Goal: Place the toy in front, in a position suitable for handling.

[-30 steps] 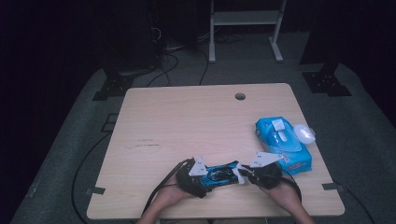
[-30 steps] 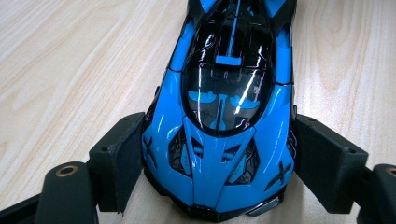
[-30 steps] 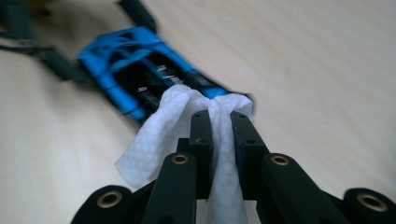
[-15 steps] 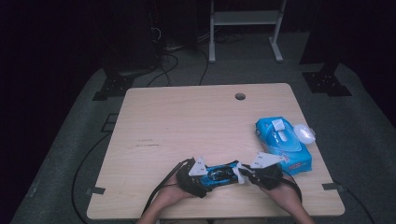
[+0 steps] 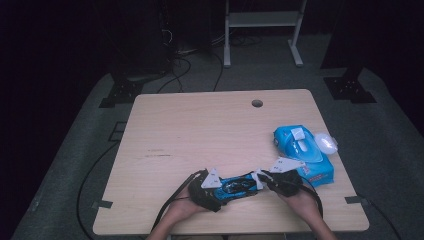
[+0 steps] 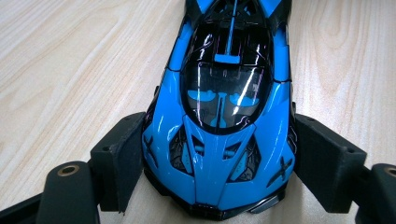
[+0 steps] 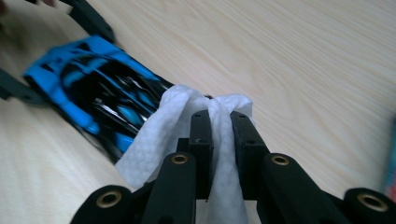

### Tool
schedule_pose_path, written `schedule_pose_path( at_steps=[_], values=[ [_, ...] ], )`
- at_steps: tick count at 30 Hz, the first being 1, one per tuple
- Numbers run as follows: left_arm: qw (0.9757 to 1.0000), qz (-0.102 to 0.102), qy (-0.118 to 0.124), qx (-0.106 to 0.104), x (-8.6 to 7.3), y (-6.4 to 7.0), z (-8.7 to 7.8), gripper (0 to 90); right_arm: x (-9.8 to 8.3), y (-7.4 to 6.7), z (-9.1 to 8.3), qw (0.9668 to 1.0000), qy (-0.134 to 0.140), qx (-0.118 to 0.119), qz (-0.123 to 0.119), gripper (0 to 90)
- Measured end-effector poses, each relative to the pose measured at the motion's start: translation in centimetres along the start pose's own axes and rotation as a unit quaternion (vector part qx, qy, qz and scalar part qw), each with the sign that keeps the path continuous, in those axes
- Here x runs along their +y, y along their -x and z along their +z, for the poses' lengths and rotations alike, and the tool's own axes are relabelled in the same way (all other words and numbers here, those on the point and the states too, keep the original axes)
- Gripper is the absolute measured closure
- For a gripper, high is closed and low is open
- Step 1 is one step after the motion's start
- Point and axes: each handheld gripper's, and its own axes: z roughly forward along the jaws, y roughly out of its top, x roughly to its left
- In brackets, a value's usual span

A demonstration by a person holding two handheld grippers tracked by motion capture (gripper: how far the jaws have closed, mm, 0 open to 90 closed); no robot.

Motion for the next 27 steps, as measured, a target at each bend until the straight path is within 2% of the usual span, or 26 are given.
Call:
schedule_pose_path(
  at_steps=[1,4,8,10,12,14,16,17,18,20,21,22,24,27],
  values=[
    [1.0,-0.001,0.0,0.0,0.0,0.0,0.0,22.9,0.2,-0.3,0.1,0.9999,-0.001,-0.002,-0.011,79.9],
    [1.0,-0.002,0.0,0.0,0.0,0.0,0.0,22.9,0.5,-0.5,0.1,0.9998,-0.006,0.002,-0.017,80.0],
    [1.0,-0.001,0.001,-0.002,0.0,0.0,0.0,22.9,-0.3,-0.1,-0.8,0.9997,-0.016,0.012,-0.011,80.1],
    [1.0,-0.002,0.001,-0.003,0.0,-0.1,0.0,22.9,-0.6,-0.5,-1.2,0.9997,-0.011,0.019,-0.006,80.1],
    [1.0,-0.002,0.001,-0.003,0.0,-0.1,0.0,22.9,-0.3,-1.3,-1.1,0.9995,-0.006,0.026,-0.019,80.0],
    [1.0,-0.004,0.001,-0.002,0.0,0.0,0.0,22.9,0.3,-2.2,-0.5,0.9983,0.0,0.051,-0.03,80.0],
    [1.0,-0.003,-0.001,-0.002,0.0,0.0,0.0,22.9,0.6,-3.0,0.2,0.9973,-0.012,0.045,-0.057,80.0],
    [1.0,-0.003,-0.001,-0.002,0.0,0.0,0.0,23.0,0.6,-3.1,0.2,0.9972,-0.012,0.045,-0.058,80.0],
    [1.0,-0.003,0.0,-0.002,0.0,0.0,-0.1,23.1,0.7,-2.8,0.1,0.9972,-0.014,0.047,-0.057,80.0],
    [1.0,0.002,0.001,-0.003,0.0,-0.1,0.0,23.8,0.3,-2.0,-0.4,0.9979,-0.018,0.037,-0.051,79.8],
    [1.0,0.001,0.002,-0.003,0.0,0.0,0.0,23.8,0.1,-1.5,-0.7,0.9983,-0.012,0.043,-0.037,79.8],
    [1.0,0.001,0.002,-0.003,0.0,0.0,0.0,23.8,-0.1,-1.0,-1.0,0.9989,-0.012,0.031,-0.033,79.9],
    [1.0,0.0,0.002,-0.005,-0.1,-0.1,0.0,23.8,0.0,-0.6,-1.3,0.9987,-0.023,-0.001,-0.046,79.9],
    [1.0,0.0,0.001,-0.006,0.0,-0.1,0.0,23.8,0.1,0.0,-1.4,0.9995,-0.009,0.008,-0.028,79.9]
  ],
)
